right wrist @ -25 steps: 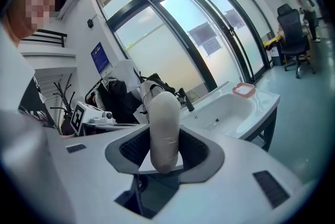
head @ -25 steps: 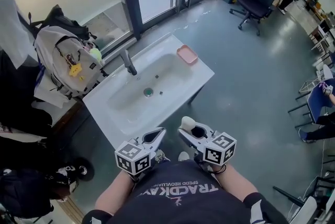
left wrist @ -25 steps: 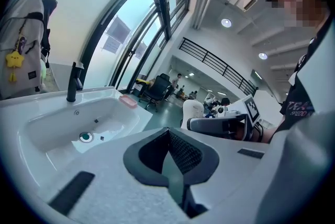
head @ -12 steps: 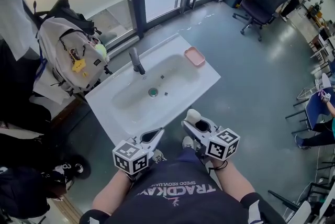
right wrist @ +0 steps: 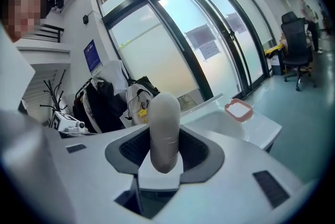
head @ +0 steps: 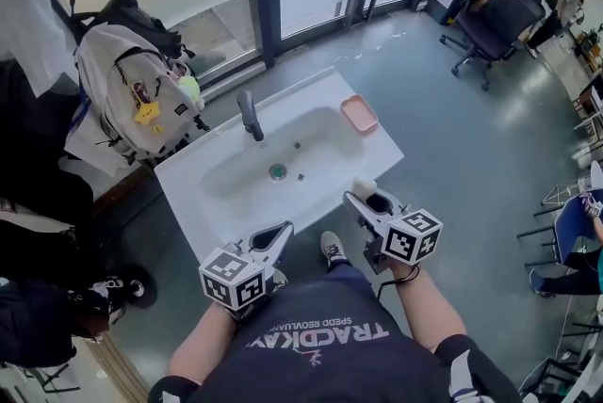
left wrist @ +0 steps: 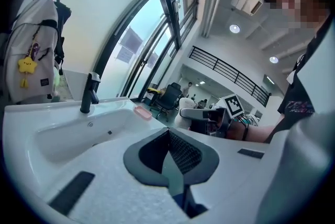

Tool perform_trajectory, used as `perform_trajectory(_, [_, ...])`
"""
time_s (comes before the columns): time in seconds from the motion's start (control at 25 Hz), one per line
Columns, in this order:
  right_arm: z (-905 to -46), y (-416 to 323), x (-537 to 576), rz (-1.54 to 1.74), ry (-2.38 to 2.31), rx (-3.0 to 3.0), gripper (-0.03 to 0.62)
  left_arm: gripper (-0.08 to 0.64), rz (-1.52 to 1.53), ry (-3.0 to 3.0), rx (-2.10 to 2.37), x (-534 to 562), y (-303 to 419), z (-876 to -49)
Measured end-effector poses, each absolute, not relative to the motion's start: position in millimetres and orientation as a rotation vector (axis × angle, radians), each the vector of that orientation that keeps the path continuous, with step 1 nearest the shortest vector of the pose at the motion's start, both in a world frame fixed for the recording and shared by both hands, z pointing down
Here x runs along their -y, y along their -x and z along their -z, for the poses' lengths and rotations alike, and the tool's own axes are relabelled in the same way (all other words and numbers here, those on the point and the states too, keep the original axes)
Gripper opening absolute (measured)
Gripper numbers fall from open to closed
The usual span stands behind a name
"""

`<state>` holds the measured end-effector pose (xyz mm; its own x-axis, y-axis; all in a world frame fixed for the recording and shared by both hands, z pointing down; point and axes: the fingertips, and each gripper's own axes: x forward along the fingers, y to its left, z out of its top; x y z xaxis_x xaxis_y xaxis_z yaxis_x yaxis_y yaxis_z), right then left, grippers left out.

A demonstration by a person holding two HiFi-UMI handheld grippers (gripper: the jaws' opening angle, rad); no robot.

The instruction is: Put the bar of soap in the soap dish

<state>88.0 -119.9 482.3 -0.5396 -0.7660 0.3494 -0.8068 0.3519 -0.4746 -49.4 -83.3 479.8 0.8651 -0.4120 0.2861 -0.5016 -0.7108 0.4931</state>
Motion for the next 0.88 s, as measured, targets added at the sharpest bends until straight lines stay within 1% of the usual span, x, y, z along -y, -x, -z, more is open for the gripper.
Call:
perform_trajectory(0.28, [-503,-143,187,-0.911,-1.418,2.482,0.155,0.009,-0.203,-2.435,0.767,113,23,-479])
perform_trajectory(0.52, [-538,-183,245,-0.926,-1.364,2.398,0.155,0.009,-0.219,-2.373,0.872,128,16,-485])
perform_trajectory(0.88, [-602,-221,327,-0.937,-1.261,2.267,0.155,0.009,-0.221,-2.286,0.973,145,-2,-500])
